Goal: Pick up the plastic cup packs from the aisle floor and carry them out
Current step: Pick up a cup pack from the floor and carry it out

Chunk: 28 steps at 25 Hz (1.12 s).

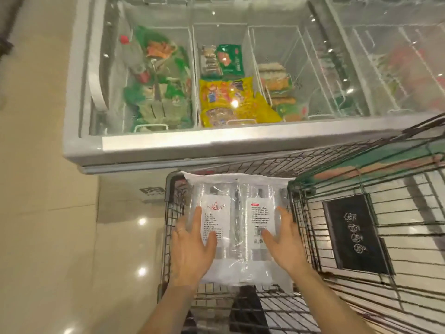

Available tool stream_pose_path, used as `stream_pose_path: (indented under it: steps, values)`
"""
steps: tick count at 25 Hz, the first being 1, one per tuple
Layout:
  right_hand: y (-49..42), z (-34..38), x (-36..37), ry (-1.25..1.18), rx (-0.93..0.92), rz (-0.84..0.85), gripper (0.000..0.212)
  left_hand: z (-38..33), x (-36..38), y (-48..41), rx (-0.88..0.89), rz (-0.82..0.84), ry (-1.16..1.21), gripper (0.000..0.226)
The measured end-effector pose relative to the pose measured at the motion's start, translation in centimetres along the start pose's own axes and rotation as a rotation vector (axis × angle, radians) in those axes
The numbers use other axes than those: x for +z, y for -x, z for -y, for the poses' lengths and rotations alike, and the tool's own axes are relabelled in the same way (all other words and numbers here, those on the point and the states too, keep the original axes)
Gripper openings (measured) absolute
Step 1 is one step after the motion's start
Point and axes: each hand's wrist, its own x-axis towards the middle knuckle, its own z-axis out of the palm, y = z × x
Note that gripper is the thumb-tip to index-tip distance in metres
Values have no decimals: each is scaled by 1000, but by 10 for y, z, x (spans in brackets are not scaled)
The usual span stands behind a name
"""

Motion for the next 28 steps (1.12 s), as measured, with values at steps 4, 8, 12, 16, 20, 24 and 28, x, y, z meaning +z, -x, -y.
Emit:
stream_pose_path:
  steps: [4, 8, 12, 16, 20, 24, 28]
  values:
    - [-37, -35, 24, 1, -14, 97, 80, 1, 41, -14, -88, 4, -33, 74]
    - [-68, -61, 52, -62, 42, 130, 65, 1, 66, -34, -136, 24, -21, 69]
    - [-95, -86, 87, -98, 105, 131, 64, 3, 85, -58, -92, -31, 20, 60]
    - [-106, -103, 115, -74, 117, 139, 68, 20, 107, -65, -149, 9, 62, 67]
    - [-110, -114, 133, -68, 110, 158, 69, 41, 129, -66, -271, 106, 29, 73]
    - [-114, -109, 133, -22, 58, 195, 64, 48, 133, -78, -240, 122, 6, 76]
    - [-111, -91, 112, 257, -25, 302, 70, 38, 120, -76, -257, 180, -22, 81]
